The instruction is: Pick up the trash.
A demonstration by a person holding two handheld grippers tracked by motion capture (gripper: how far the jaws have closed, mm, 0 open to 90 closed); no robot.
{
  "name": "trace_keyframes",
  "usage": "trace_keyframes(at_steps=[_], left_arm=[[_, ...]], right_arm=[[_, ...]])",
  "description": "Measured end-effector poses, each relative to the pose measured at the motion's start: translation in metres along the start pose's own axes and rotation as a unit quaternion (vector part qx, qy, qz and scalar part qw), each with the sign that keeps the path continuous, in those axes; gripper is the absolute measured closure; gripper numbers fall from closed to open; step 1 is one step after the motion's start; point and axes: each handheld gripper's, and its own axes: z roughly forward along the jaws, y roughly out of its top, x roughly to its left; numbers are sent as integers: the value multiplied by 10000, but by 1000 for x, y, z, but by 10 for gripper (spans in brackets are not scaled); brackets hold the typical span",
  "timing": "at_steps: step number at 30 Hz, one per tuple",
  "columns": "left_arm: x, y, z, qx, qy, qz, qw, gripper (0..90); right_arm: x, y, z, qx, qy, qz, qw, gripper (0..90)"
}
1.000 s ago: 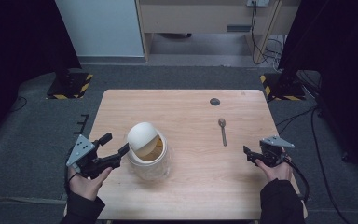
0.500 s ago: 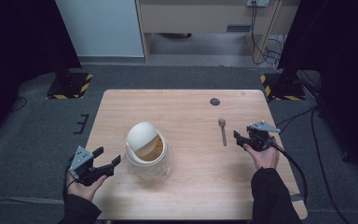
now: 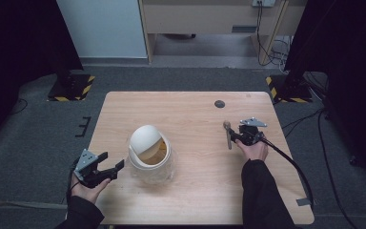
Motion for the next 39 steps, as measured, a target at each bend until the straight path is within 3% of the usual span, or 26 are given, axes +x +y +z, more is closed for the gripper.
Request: trace_keyframes(at_steps=[12,17,20,26,31,35,39], left_arm=[[2,2,-1,-58,5,-83,9999,215],[2,2,-1,-58,2,-102,9999,216],[2,1,-1,-48,-5,-102,9999,217],[1,1,-1,-52,-12,-107,9999,219],[1,1,-2,-92,-42,-235,9997,220],[-1,2,-4,-143,-45,-230,9996,221],[-2,4,-5,-195,-51,-229,9995,222]], right_arm=[[10,-16,37,452,-131,-64,9989,627],[12,-16,41,458,-117,-85,9988,656],[13,-17,41,445,-173,-118,9988,796],[15,-18,39,448,-258,-76,9986,799],[16,-15,30,410,-31,-190,9990,800],[14,-5,11,121,228,-190,9995,800],[14,3,-18,-254,640,-144,9975,800]])
